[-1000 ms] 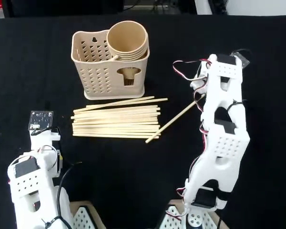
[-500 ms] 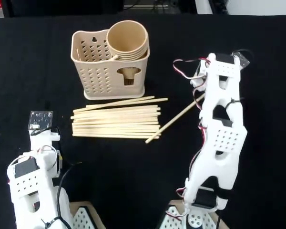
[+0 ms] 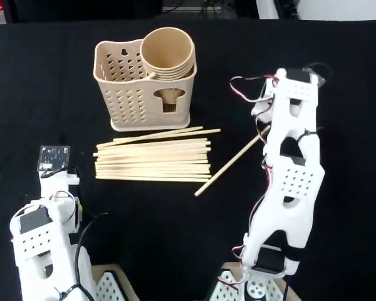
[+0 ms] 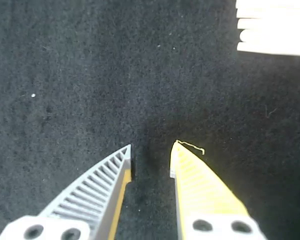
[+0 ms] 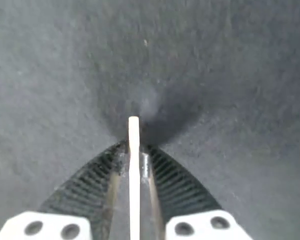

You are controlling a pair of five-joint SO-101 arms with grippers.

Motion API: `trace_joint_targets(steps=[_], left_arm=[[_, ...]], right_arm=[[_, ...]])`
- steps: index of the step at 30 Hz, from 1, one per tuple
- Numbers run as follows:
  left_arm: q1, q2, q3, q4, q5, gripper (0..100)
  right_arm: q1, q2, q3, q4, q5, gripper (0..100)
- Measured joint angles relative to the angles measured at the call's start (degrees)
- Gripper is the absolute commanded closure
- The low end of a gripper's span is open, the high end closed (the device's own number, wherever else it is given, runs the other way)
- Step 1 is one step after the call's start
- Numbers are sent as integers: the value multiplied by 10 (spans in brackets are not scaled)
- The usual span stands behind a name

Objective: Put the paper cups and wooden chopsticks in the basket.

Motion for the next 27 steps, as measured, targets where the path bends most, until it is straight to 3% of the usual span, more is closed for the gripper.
trace_joint_targets(steps=[5,10,16,22,27], left_arm=[[0,0,0,0,0,865],[0,0,0,0,0,866],[0,0,0,0,0,866],[0,0,0,0,0,866],[0,0,0,0,0,866]], right_arm=[[1,-9,-119,89,1,987],[1,-85,-236,98,7,987],[-11,-247,-269,98,89,987],[-145,-441,-270,92,150,986],[-290,-522,-271,-21,156,986]])
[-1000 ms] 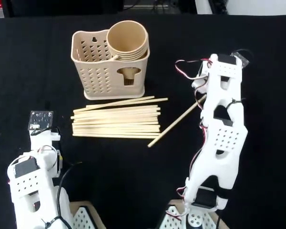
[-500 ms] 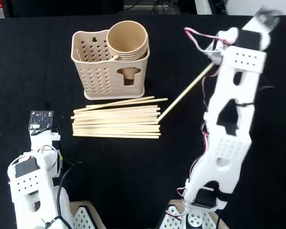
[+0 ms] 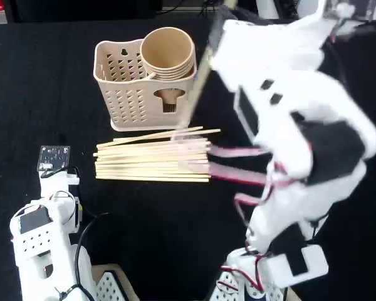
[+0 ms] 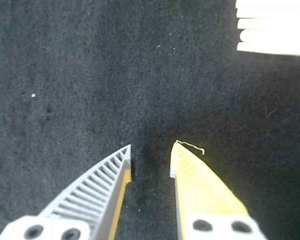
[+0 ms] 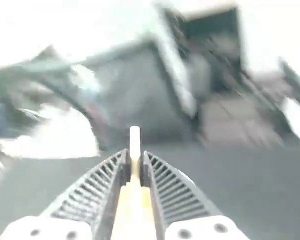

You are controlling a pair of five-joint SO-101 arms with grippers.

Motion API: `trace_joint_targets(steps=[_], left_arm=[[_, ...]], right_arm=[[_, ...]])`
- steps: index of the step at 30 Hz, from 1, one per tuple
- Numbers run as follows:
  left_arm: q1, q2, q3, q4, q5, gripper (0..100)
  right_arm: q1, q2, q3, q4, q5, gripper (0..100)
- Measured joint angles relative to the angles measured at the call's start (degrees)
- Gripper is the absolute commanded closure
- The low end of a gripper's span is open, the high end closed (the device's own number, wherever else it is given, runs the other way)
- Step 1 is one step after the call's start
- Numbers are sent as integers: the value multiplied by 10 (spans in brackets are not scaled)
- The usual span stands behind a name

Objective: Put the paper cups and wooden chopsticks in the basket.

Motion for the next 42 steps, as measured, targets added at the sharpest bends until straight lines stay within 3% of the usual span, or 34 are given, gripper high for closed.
trace_joint_targets(steps=[13,30,36,38,42], left_arm=[[0,0,0,0,0,866],[0,0,0,0,0,866],[0,0,0,0,0,863],[0,0,0,0,0,863],[0,0,0,-1,0,863]], right_arm=[[-60,60,55,-239,4,986],[-105,168,149,-480,157,986],[-107,171,220,-499,171,982],[-107,171,239,-499,175,940],[-116,171,260,-487,192,739]])
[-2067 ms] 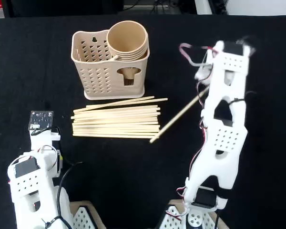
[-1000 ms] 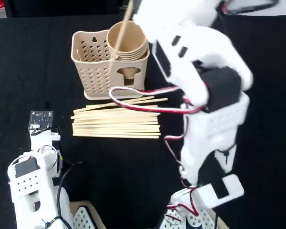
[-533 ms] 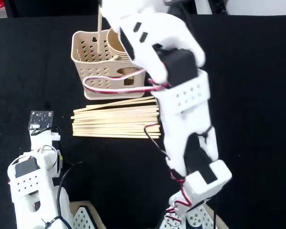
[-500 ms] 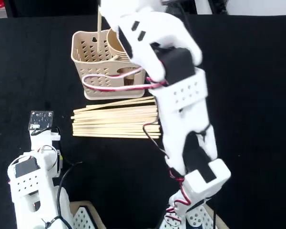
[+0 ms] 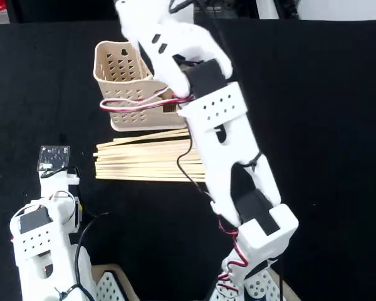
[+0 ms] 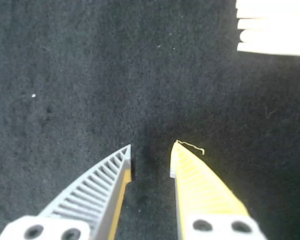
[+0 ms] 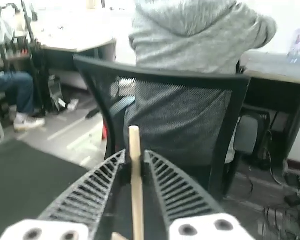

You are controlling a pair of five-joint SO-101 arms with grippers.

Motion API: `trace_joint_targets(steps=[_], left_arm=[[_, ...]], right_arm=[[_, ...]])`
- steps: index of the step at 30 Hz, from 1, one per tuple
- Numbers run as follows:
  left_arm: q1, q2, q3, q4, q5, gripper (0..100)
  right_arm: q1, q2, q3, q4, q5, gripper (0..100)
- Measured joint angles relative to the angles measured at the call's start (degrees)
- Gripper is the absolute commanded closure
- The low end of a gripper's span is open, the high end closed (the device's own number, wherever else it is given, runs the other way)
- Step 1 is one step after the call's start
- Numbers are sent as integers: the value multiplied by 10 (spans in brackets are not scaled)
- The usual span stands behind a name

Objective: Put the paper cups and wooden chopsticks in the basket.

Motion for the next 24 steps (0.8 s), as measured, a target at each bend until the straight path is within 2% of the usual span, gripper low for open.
trace_joint_targets(steps=[2,4,7,11,17,22,24], left_arm=[[0,0,0,-1,0,863],[0,0,0,-1,0,863],[0,0,0,-1,0,863],[0,0,0,-1,0,863],[0,0,0,-1,0,863],[0,0,0,-1,0,863],[0,0,0,-1,0,863]], right_arm=[[-10,0,1,24,2,681],[-22,0,1,45,4,681],[-37,0,-2,65,7,722],[-40,1,-63,122,7,835],[-30,1,-242,336,0,974],[24,0,-440,564,-4,981],[49,-3,-494,600,24,981]])
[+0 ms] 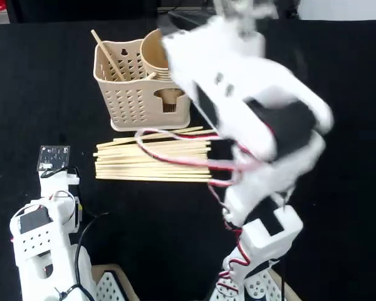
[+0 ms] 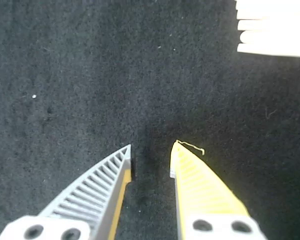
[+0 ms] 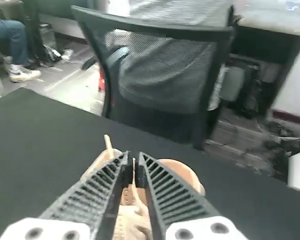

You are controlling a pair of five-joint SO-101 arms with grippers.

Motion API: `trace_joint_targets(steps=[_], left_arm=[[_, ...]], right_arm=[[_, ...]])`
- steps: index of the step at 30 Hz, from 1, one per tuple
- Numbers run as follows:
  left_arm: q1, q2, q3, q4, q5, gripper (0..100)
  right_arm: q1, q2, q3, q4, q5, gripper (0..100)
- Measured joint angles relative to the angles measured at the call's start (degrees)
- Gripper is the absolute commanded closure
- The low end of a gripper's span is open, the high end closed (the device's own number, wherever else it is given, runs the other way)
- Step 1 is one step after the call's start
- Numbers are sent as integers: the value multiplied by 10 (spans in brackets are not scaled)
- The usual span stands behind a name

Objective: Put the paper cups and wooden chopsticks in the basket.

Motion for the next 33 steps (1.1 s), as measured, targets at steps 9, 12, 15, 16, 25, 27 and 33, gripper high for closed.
trace_joint_targets(steps=[9,12,15,16,25,27,33], left_arm=[[0,0,0,0,0,863],[0,0,0,0,0,863],[0,0,0,0,0,863],[0,0,0,0,0,863],[0,0,0,0,0,862],[0,0,0,0,0,862],[0,0,-9,0,24,784]], right_arm=[[117,-121,135,8,131,980],[116,-211,294,8,163,980],[122,-314,478,8,226,980],[122,-347,544,8,256,980],[150,-478,1080,-142,381,980],[184,-478,1160,-176,380,980],[316,-478,1349,-349,314,980]])
